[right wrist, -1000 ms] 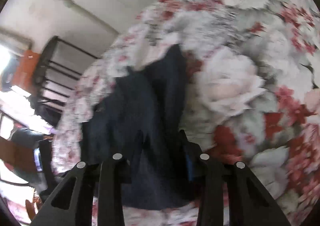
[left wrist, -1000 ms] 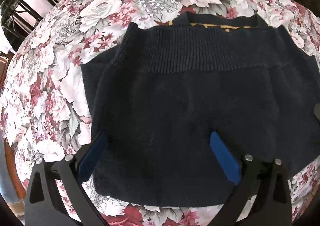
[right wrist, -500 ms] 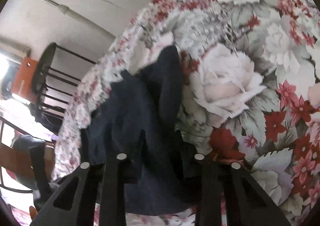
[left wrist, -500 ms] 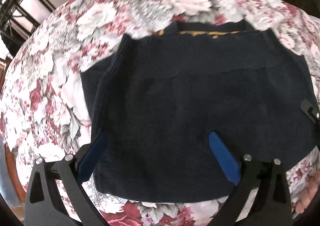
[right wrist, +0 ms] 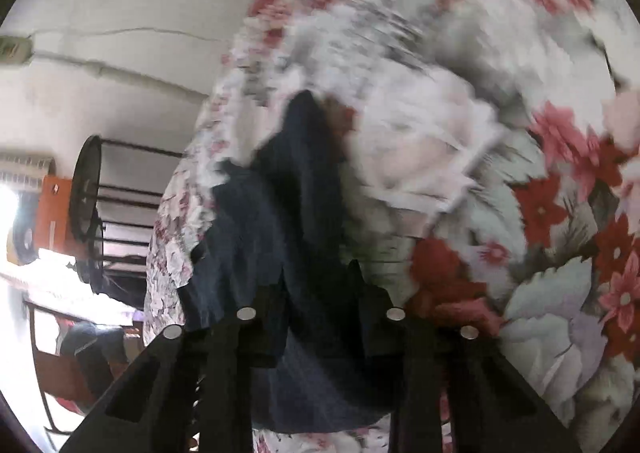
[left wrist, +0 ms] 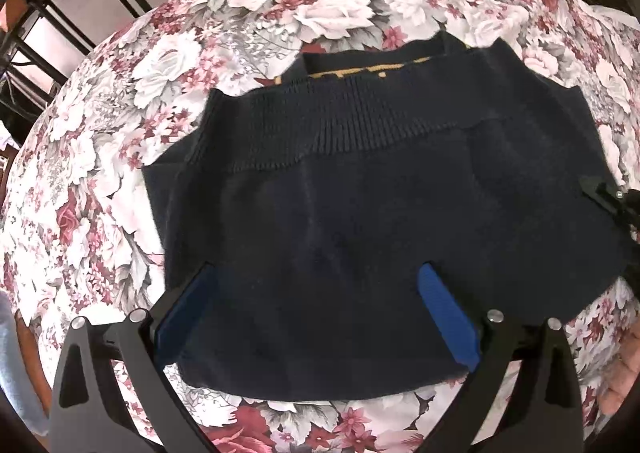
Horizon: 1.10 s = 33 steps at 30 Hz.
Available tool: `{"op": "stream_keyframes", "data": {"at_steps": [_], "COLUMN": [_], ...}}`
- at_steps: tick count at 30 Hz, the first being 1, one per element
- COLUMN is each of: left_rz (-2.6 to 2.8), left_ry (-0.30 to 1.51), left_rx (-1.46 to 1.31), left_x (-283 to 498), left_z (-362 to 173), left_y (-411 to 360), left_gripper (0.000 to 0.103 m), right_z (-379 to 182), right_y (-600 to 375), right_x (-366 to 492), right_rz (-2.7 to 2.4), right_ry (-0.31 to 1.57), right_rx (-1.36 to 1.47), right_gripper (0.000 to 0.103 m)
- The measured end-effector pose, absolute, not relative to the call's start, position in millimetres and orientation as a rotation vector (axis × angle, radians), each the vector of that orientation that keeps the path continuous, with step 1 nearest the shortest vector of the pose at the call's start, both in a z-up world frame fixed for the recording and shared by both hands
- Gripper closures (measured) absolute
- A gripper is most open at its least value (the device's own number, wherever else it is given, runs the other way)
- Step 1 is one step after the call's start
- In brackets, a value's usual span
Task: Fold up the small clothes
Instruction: 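Lift the navy cardigan edge with the right gripper and fold it over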
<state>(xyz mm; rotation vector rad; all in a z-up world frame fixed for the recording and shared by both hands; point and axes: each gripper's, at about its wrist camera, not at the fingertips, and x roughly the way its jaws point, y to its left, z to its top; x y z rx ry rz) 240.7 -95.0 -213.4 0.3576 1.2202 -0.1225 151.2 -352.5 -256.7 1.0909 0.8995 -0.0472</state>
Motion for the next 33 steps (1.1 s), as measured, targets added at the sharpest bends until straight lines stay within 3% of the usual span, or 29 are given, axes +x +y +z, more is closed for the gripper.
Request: {"op": "stream_keyframes", "data": {"at_steps": [9,33], "left_rz": [-0.107,-0.081], "left_ry": [1.240,1.218], "left_rx": [0.226,0.143], "left_x": [253.6,258.1], "left_z": [-201.7,-174.0], "left_y": [-80.1,-36.3], "left_gripper": [0.005,0.005], "right_z": [-193.2,-125.3], "right_y": [-314.6,-214.9], "right_x": [163.1,182.3], "right_rz": [0.044,0.181], "right_ry": [0.859,0.884], "right_rx": [0.924,0.784], "right_gripper": [0.078,0.078]}}
